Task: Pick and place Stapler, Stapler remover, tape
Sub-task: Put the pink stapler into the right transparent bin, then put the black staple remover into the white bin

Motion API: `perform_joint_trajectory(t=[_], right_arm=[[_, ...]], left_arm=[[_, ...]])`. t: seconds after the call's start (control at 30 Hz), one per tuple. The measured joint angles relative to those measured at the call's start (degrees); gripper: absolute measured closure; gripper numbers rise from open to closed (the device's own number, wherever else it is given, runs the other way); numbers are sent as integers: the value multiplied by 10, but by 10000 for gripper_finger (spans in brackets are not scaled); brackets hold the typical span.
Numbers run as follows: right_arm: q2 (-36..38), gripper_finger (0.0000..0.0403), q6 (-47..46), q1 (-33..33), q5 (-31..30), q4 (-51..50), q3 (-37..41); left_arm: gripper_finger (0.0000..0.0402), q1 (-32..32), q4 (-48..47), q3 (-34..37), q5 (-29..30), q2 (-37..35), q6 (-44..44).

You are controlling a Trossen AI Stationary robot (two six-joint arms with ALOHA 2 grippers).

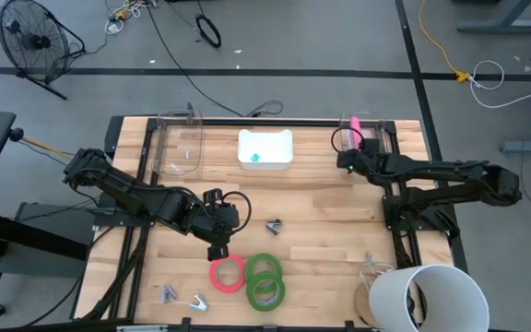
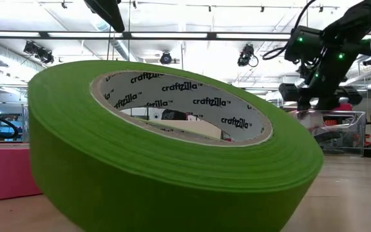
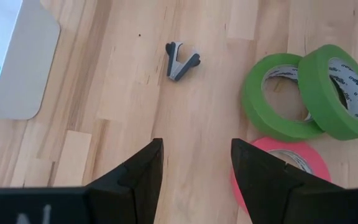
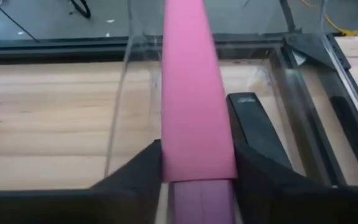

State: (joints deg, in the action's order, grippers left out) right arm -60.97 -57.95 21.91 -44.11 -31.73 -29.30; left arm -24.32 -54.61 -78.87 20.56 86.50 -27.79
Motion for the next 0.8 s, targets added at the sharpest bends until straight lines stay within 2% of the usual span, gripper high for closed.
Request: perform_joint_trajectory(t=[0.13,0.23,0.47,0.6,0.7,0.8], right_arm=[[0,145,0,10,13,2,1],[0,125,0,11,13,2,2],[0,155,8,10,15,1,1],[5,183,53,7,23,1,-29],[13,202,103,4,57,0,-67],[21,218,155,0,116,2,-112]], left_arm=[[209,0,0,0,0,0,0],[209,0,0,0,0,0,0],[209,0,0,0,0,0,0],[209,0,0,0,0,0,1],[209,0,-1,0,0,0,2],[209,0,-2,0,0,0,13]])
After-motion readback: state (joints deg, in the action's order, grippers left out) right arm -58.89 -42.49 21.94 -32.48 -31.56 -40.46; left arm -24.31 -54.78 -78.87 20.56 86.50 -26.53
